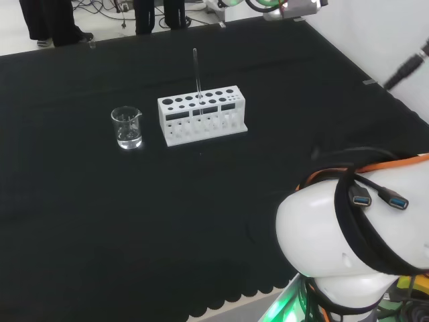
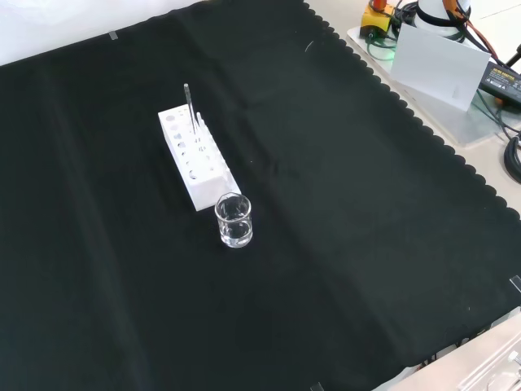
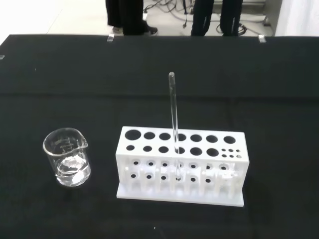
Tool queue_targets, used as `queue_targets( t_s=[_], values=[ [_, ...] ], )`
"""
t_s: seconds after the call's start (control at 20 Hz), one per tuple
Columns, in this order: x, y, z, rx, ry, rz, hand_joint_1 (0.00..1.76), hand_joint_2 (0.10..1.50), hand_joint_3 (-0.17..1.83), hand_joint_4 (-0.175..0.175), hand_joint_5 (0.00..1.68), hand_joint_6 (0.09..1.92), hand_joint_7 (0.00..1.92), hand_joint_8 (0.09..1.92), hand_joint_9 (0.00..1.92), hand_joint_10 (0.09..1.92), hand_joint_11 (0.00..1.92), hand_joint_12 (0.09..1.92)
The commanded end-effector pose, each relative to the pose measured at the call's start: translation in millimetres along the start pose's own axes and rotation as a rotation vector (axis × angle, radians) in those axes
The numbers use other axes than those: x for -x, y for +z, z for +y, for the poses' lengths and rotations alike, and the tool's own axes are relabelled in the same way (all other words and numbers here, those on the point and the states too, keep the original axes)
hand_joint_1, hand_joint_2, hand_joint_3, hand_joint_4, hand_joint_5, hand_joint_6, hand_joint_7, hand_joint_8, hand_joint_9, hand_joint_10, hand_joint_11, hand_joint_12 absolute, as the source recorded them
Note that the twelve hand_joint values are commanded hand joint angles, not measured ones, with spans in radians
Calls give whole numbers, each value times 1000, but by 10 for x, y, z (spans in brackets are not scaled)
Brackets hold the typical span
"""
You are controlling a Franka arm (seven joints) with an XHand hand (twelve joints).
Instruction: Take the glass rod from the white test tube rack.
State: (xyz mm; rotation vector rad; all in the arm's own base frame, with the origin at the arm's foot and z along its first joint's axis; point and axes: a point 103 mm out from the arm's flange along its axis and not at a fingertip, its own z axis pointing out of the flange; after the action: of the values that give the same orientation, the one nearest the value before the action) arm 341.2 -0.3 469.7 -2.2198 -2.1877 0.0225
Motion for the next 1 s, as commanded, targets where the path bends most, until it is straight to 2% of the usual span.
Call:
queue_targets(
  t_s=[0.05,0.2,0.55,0.7,1.0],
  values=[
    [40,77,627,-8,-42,12,623,862,485,-135,337,87,58,755,105,837,0,1387],
    [48,146,824,-16,-46,15,624,863,486,-135,397,105,95,768,125,836,0,1388],
    [95,381,1353,-49,-92,-2,624,870,489,-136,447,142,157,772,189,812,0,1399],
    [107,503,1498,-66,-121,-43,622,880,491,-136,453,174,176,764,215,791,0,1407],
    [130,833,1787,-109,-153,-44,616,890,493,-135,365,608,203,753,250,775,7,1408]
  ],
)
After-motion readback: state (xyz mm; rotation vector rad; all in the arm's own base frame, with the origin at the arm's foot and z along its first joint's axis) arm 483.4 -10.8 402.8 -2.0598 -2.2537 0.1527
